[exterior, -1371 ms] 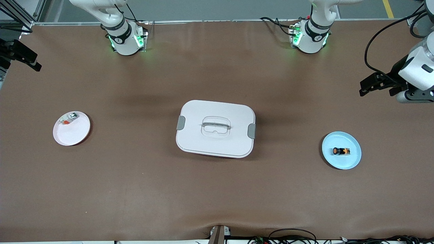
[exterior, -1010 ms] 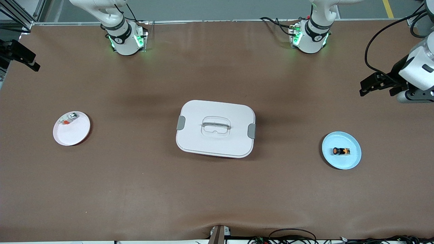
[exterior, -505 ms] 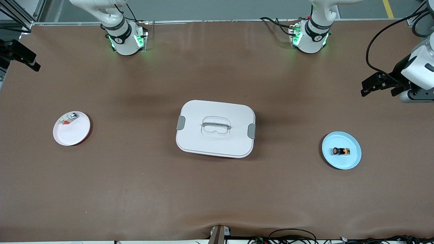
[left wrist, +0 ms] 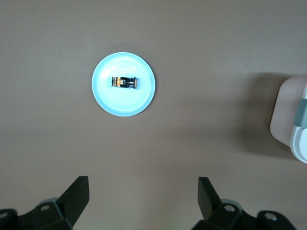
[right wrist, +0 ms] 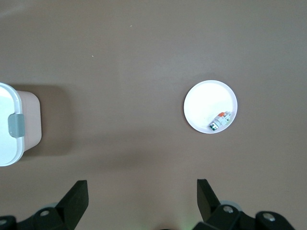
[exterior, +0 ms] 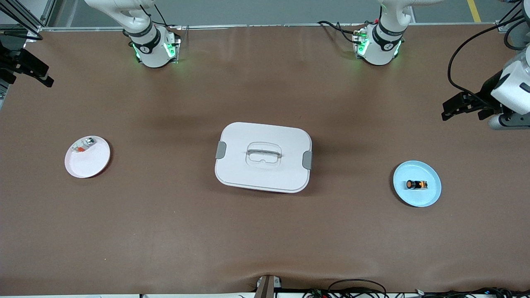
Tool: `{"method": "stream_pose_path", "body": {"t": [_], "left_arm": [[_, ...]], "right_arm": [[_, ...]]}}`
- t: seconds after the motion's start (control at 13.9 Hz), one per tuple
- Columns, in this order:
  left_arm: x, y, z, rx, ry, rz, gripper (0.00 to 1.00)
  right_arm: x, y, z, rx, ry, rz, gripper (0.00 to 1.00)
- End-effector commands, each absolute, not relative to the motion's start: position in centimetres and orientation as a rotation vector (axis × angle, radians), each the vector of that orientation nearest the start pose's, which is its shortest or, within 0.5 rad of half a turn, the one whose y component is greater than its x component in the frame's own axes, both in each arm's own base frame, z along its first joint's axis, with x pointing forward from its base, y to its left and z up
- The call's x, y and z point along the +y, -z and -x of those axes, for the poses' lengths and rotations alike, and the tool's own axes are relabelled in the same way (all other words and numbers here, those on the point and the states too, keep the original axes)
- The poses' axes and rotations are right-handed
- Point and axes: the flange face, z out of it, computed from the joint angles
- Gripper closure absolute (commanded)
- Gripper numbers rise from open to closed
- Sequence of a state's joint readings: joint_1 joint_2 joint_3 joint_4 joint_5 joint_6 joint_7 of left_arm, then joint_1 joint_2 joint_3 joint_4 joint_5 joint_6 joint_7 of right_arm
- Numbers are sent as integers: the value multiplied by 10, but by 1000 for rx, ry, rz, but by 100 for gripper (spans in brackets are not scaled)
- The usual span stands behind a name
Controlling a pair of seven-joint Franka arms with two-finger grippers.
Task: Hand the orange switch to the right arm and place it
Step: 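Move the left gripper down over the orange switch on the blue plate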
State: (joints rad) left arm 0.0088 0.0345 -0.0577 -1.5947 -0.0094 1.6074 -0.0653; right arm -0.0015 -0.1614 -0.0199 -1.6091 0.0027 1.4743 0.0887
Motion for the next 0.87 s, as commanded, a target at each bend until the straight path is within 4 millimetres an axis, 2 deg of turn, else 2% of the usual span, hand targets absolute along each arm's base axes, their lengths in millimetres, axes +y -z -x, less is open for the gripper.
{"method": "stream_pose_path", "body": {"t": [0.0, 0.14, 0.22, 0.29, 0.5, 0.79], "left_arm": [[-22, -578, -592, -34, -68, 3148, 0], [-16, -567, -606, -24, -5, 3143, 0], [-2, -556, -614, -55, -5, 3142, 0], [4, -542, -621, -57, -19, 3142, 0], [8, -502, -637, 104, -66, 3147, 0], [19, -437, -659, 220, -123, 3147, 0]], "right_arm": [[-7, -686, -489, 188, 39, 3116, 0], [-7, -688, -489, 188, 46, 3116, 0], [-7, -688, -489, 189, 47, 3118, 0], [-7, -687, -489, 189, 44, 3118, 0], [-6, -690, -489, 184, 57, 3127, 0], [-2, -694, -491, 174, 74, 3127, 0]]}}
